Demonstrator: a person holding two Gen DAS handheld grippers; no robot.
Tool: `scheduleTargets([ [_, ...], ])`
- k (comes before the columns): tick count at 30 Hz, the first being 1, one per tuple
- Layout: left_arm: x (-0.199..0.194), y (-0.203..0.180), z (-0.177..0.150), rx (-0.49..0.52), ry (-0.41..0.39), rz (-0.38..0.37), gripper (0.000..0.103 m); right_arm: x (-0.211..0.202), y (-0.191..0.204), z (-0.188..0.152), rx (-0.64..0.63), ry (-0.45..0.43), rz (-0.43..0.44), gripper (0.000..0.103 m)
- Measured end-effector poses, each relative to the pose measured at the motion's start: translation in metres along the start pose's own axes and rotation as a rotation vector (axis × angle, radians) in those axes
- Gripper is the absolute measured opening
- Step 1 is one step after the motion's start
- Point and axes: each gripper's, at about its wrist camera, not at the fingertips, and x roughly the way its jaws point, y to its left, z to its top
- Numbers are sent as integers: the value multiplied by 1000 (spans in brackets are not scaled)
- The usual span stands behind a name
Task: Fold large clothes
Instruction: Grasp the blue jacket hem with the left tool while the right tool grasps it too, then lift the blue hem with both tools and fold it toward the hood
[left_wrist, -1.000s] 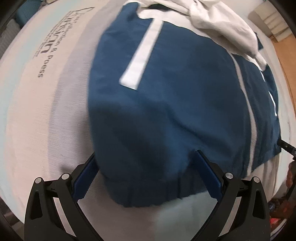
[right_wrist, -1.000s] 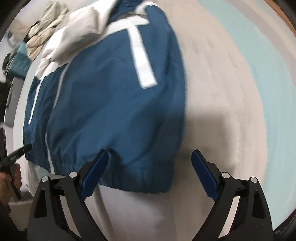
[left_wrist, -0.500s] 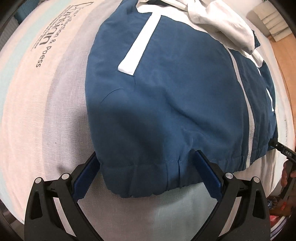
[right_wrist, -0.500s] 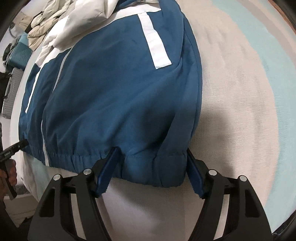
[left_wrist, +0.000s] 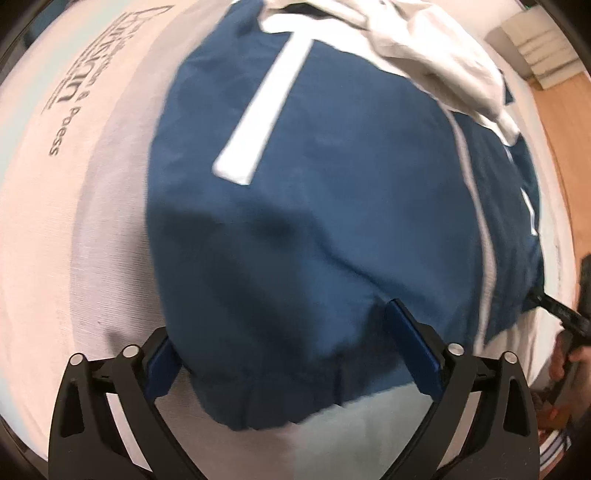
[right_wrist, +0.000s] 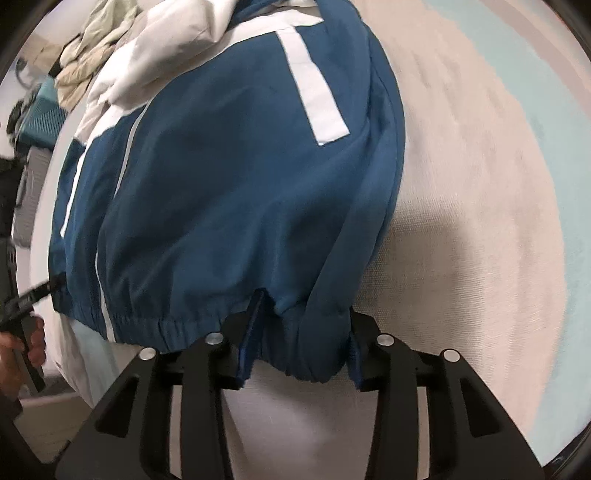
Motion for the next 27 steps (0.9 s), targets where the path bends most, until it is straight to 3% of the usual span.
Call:
scheduleTargets([
  [5,-1,-4,-4,1,-3,66,69,4,4,3,9,16,1,50],
  [7,-1,0,-5,-11,3,77,62,4,5,3,10,22,-10,46],
  [10,-4,5,-7,-4,16,99,50,4,4,5,12,43,-22,31],
  [12,-5,4,-7,8,26,111,34,5,4,8,12,69,-13,18],
  [15,-5,-6,-2,18,51,98,14,2,4,9,12,90,-14,14],
  [20,-16,-8,6,-2,87,86,8,-6,16,13,-16,107,-43,13],
  [27,-33,-38,21,55,96,119,8,-28,26,16,-38,115,-60,13],
])
